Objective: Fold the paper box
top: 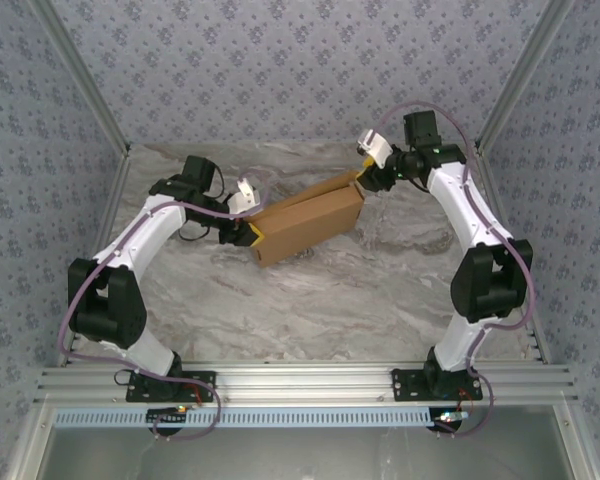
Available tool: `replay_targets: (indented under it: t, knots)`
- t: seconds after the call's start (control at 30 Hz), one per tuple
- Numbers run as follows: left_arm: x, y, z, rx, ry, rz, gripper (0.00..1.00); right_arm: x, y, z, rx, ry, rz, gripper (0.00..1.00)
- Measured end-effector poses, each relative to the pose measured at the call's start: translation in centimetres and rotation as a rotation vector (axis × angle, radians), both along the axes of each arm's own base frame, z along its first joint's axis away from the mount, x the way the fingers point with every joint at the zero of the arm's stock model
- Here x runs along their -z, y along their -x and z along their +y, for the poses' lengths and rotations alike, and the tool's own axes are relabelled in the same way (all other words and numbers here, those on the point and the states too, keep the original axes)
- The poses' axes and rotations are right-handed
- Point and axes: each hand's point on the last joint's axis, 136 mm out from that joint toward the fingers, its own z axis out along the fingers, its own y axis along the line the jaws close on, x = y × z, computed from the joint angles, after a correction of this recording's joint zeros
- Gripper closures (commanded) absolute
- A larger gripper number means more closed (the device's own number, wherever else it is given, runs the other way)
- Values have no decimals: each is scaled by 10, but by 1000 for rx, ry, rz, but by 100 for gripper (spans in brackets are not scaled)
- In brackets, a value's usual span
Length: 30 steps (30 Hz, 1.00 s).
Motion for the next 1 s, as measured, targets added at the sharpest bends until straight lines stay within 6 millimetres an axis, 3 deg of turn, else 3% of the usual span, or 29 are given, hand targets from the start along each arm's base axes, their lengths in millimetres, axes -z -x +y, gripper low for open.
replay_targets:
  t: [0.17, 0.37, 0.7, 1.0]
  knots:
    - [0, 0, 0, -1, -4, -1, 61, 8, 3, 8, -36, -7, 47, 81]
    - [1, 1, -1, 2, -6, -1, 61, 12, 11, 12, -46, -13, 88, 90]
    - [3, -2, -1, -25, -19, 14, 62, 4, 8, 17, 186, 58, 172, 89]
    - [11, -5, -4, -51, -29, 64, 63, 20, 9, 13, 451, 50, 300, 94]
